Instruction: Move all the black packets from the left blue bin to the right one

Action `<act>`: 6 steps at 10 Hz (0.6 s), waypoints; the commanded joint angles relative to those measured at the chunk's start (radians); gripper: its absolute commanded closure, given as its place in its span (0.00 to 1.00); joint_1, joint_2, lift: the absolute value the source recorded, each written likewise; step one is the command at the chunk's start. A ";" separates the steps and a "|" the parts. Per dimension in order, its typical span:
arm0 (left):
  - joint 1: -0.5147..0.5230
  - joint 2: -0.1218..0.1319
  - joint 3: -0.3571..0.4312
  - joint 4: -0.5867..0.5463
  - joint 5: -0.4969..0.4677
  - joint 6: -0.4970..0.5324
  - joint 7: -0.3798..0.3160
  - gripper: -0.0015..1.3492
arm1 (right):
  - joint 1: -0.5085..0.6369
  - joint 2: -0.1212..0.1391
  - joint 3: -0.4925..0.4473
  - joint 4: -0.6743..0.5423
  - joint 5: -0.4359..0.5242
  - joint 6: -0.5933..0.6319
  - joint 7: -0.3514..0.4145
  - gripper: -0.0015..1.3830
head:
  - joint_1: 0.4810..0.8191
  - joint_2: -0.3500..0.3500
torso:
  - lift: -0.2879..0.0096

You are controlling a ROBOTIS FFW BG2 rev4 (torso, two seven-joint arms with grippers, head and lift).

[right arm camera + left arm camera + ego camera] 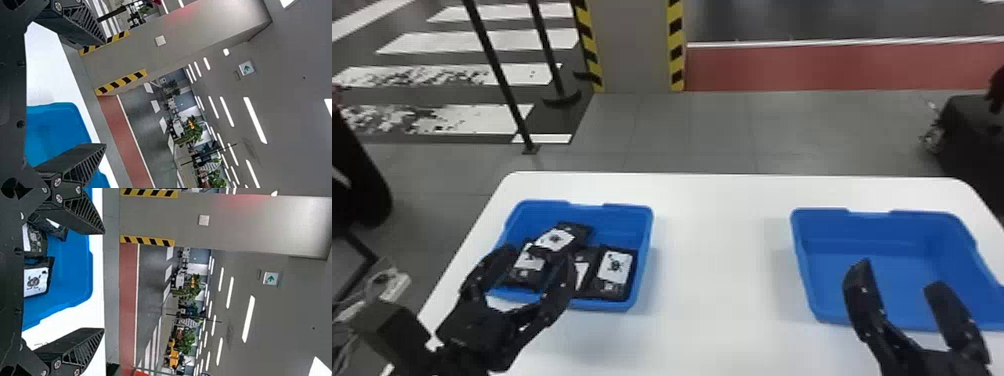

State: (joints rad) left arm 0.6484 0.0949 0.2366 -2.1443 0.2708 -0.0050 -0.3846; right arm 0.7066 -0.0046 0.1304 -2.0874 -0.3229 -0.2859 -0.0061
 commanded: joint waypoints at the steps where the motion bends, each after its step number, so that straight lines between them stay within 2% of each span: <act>1: -0.008 0.011 0.013 -0.002 -0.015 0.020 0.001 0.11 | 0.000 0.000 0.000 0.000 -0.001 0.001 0.000 0.07 | 0.63 0.67 | 0.60; 3: -0.032 -0.007 0.066 -0.002 -0.070 0.084 0.006 0.11 | -0.005 0.000 0.000 0.000 -0.001 0.001 0.002 0.07 | 0.63 0.69 | 0.60; 5: -0.052 -0.070 0.128 -0.004 -0.031 0.231 0.013 0.11 | 0.000 0.000 0.000 0.000 -0.004 0.001 0.003 0.07 | 0.63 0.75 | 0.60; 6: -0.055 -0.073 0.142 -0.051 -0.053 0.282 0.012 0.11 | 0.003 0.000 0.000 0.000 -0.004 0.001 0.005 0.07 | 0.63 0.77 | 0.60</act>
State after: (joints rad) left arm 0.5957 0.0262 0.3692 -2.1749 0.2239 0.2462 -0.3725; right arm 0.7082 -0.0046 0.1304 -2.0872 -0.3263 -0.2859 -0.0010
